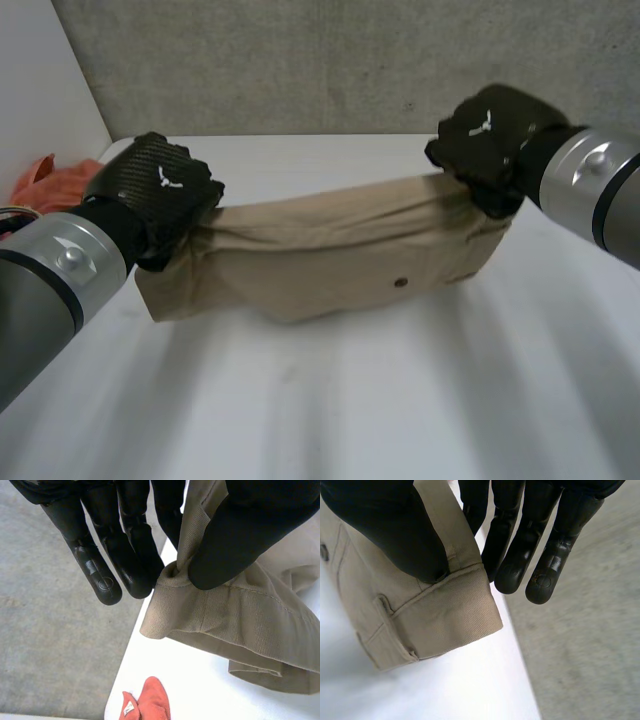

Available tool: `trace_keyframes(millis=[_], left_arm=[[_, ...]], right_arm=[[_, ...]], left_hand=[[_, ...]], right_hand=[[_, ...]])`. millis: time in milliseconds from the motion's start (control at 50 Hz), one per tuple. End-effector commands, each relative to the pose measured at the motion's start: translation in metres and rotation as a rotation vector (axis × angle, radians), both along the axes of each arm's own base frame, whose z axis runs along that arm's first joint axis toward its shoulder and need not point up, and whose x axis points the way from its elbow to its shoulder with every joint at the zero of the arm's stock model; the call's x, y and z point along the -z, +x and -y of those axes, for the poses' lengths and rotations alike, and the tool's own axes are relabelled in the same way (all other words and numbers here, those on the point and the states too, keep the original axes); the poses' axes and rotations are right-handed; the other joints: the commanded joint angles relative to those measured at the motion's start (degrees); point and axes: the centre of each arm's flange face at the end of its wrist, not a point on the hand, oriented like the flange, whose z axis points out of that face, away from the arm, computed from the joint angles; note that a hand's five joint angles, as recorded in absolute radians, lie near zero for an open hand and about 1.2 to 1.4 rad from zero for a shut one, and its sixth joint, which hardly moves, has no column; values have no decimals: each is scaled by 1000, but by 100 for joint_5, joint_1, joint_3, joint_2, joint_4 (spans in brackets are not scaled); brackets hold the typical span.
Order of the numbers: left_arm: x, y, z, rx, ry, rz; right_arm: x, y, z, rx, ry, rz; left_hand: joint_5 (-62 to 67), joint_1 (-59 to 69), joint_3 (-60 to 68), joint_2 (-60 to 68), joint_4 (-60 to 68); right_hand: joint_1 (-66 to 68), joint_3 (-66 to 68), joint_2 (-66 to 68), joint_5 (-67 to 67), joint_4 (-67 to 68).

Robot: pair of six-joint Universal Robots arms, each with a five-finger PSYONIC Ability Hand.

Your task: Fold the laundry.

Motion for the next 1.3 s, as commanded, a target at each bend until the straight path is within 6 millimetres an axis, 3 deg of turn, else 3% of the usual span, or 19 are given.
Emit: trace_keyframes(millis=[20, 40, 120, 220, 300, 340, 380, 400, 480, 580, 660, 740, 840, 860, 960, 1020, 1080, 1160, 1300], left_arm=[[35, -7, 8, 22, 96, 47], [52, -12, 19, 17, 126, 69], [81, -27, 53, -6, 119, 72], [79, -45, 100, -73, -17, 15], [44, -60, 136, -110, -221, -117], [8, -68, 152, -113, -397, -233], [-16, -71, 158, -113, -521, -326], [-38, -74, 161, -111, -642, -417], [-86, -73, 159, -111, -876, -594], [-103, -65, 157, -155, -896, -688], [-83, -65, 159, -162, -787, -680], [-46, -66, 157, -166, -663, -605], [16, -63, 150, -183, -499, -491], [27, -62, 148, -186, -473, -473], [101, -61, 116, -169, -269, -314], [123, -63, 99, -151, -196, -237], [137, -60, 78, -136, -125, -162], [129, -43, 54, -139, -56, -103], [121, -15, -1, -118, 107, 25]], right_arm=[[48, 6, 8, 2, 144, -73], [57, 7, 11, 3, 166, -85], [85, 14, 29, 26, 211, -124], [90, 30, 68, 77, 73, -67], [59, 46, 102, 88, -176, 89], [38, 52, 114, 90, -297, 165], [0, 59, 125, 87, -481, 300], [-12, 60, 127, 86, -534, 338], [-65, 60, 131, 75, -774, 529], [-71, 61, 132, 74, -808, 556], [-40, 66, 138, 74, -686, 488], [-14, 70, 140, 72, -599, 448], [28, 77, 141, 65, -497, 382], [49, 78, 142, 65, -441, 345], [115, 76, 138, 75, -219, 208], [140, 68, 128, 78, -82, 122], [150, 62, 118, 81, 1, 82], [152, 53, 96, 74, 100, 34], [126, 19, 36, 75, 233, -59]], left_hand=[[1259, 1624, 1177, 1163, 1134], [1259, 1624, 1177, 1163, 1134], [1259, 1624, 1177, 1163, 1134], [1259, 1624, 1177, 1163, 1134], [1259, 1624, 1177, 1163, 1134], [1259, 1624, 1177, 1163, 1134], [1259, 1624, 1177, 1163, 1134], [1259, 1624, 1177, 1163, 1134], [1259, 1624, 1177, 1163, 1134], [1259, 1624, 1177, 1163, 1134], [1259, 1624, 1177, 1163, 1134], [1259, 1624, 1177, 1163, 1134], [1259, 1624, 1177, 1163, 1134], [1259, 1624, 1177, 1163, 1134], [1259, 1624, 1177, 1163, 1134], [1259, 1624, 1177, 1163, 1134], [1259, 1624, 1177, 1163, 1134], [1259, 1624, 1177, 1163, 1134], [1259, 1624, 1177, 1163, 1134]], right_hand=[[2349, 1153, 1255, 1322, 1170], [2349, 1153, 1255, 1322, 1170], [2349, 1153, 1255, 1322, 1170], [2349, 1153, 1255, 1322, 1170], [2349, 1153, 1255, 1322, 1170], [2349, 1153, 1255, 1322, 1170], [2349, 1153, 1255, 1322, 1170], [2349, 1153, 1255, 1322, 1170], [2349, 1153, 1255, 1322, 1170], [2349, 1153, 1255, 1322, 1170], [2349, 1153, 1255, 1322, 1170], [2349, 1153, 1255, 1322, 1170], [2349, 1153, 1255, 1322, 1170], [2349, 1153, 1255, 1322, 1170], [2349, 1153, 1255, 1322, 1170], [2349, 1153, 1255, 1322, 1170], [2349, 1153, 1255, 1322, 1170], [2349, 1153, 1255, 1322, 1170], [2349, 1153, 1255, 1322, 1170]])
